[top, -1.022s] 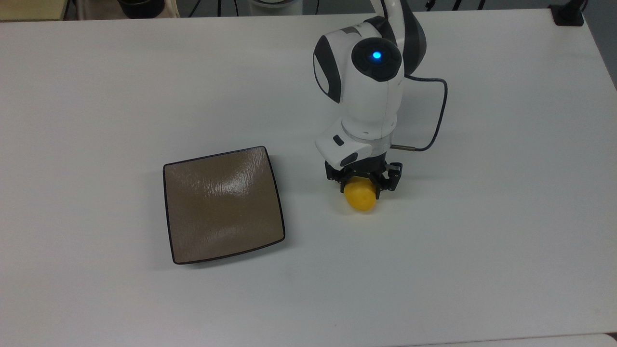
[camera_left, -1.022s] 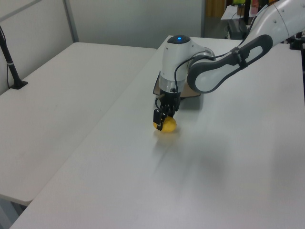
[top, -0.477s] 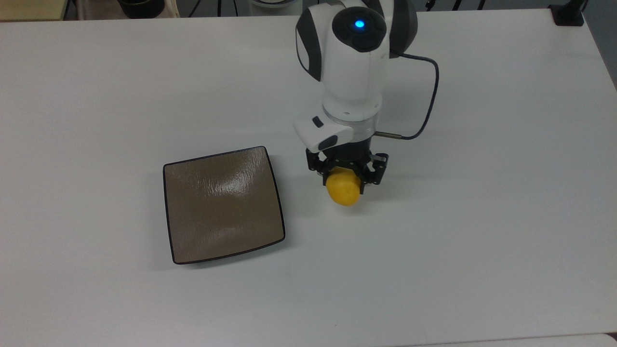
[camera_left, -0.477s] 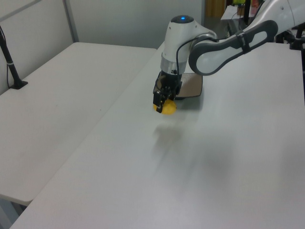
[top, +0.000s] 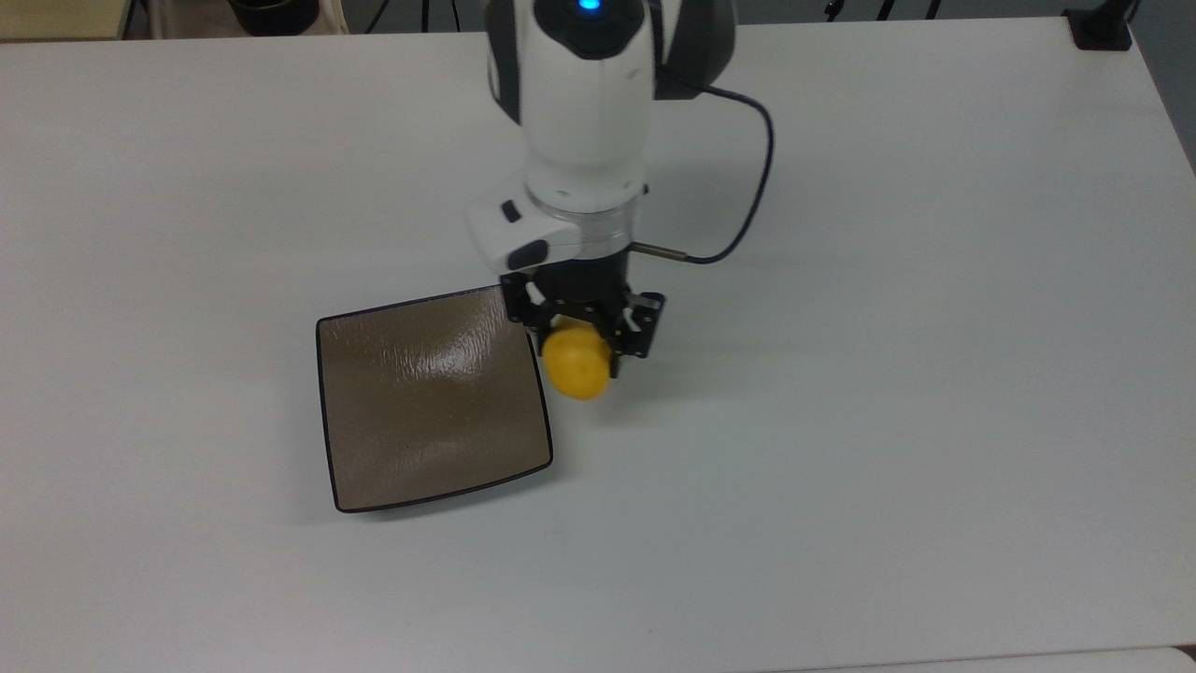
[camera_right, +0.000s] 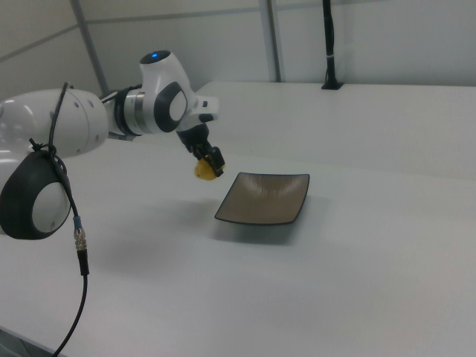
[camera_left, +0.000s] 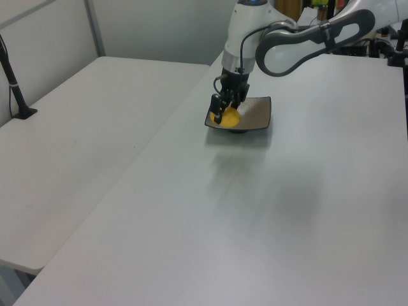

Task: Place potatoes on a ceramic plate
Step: 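Carry the potato over the brown square plate and lower it, then open the gripper to release the potato and raise it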

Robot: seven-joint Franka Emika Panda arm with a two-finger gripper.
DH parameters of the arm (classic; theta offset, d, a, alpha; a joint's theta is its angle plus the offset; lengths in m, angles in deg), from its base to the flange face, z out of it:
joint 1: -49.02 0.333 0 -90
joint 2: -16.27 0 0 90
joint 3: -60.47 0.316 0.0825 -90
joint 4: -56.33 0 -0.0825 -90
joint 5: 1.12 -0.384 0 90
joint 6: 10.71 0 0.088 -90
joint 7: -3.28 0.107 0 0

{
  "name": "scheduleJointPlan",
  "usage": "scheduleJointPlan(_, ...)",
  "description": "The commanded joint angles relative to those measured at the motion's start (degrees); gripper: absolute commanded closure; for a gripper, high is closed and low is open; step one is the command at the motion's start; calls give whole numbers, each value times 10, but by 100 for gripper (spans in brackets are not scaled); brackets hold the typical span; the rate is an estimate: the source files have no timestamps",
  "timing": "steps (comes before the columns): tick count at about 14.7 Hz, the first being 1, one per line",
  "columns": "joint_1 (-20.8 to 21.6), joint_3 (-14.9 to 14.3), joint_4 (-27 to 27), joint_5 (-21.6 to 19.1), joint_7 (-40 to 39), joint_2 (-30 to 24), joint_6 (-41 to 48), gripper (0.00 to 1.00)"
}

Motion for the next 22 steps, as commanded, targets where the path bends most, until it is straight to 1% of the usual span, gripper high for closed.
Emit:
scheduleJointPlan(1, -6, -27, 19, 2, -30, -16, 8, 52)
scheduleJointPlan(4, -18, -43, 21, 1, -50, -12, 6, 49)
scheduleJointPlan(5, -23, -45, 21, 1, -54, -10, 6, 46)
scheduleJointPlan(8, -26, -45, 21, 7, -63, -1, 5, 0)
scheduleJointPlan(13, -26, -45, 20, 7, -63, -1, 7, 0)
scheduleJointPlan(16, -27, -45, 18, -4, -74, -9, 16, 0)
scheduleJointPlan(18, -33, -45, 19, -11, -79, -19, 61, 0)
scheduleJointPlan(21, -38, -47, 19, -79, -165, -49, 151, 0)
scheduleJointPlan(22, -40, -49, 18, -86, -183, -58, 179, 0)
